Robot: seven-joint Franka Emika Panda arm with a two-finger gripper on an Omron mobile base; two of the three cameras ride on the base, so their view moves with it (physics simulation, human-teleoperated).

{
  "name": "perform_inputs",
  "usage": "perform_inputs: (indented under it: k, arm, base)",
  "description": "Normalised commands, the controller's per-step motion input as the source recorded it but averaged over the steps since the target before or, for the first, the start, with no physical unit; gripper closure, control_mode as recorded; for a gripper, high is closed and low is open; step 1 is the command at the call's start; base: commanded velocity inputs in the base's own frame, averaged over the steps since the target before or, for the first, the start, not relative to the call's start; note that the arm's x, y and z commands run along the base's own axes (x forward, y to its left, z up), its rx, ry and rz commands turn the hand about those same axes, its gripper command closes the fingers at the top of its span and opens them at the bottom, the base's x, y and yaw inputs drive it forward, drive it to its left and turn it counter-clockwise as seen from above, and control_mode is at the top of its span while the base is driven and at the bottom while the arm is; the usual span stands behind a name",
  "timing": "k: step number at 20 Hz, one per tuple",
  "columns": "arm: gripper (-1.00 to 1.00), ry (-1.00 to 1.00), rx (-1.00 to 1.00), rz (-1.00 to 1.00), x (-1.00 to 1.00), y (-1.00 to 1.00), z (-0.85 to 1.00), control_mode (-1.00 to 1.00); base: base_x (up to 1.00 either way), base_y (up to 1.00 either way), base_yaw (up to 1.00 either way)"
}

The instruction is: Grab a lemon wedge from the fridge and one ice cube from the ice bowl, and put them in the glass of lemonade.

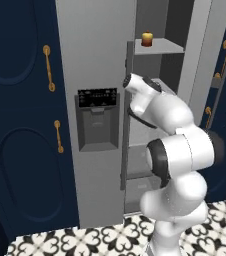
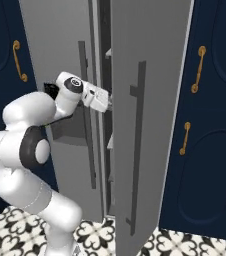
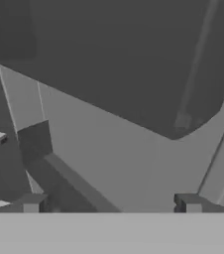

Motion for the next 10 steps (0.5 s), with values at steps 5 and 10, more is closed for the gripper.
perform_inputs:
  k: [5,10]
  arm:
    - [-1.00,0.19,0.00,-0.35,-0.16,-1.00,-0.15,-1.00]
    - [-1.00,0.03,0.03,-0.28,-0.65,-1.00,-0.17,-1.00]
  base:
    - [0.00,0.00,0.00]
    - [0.00,0.00,0.00]
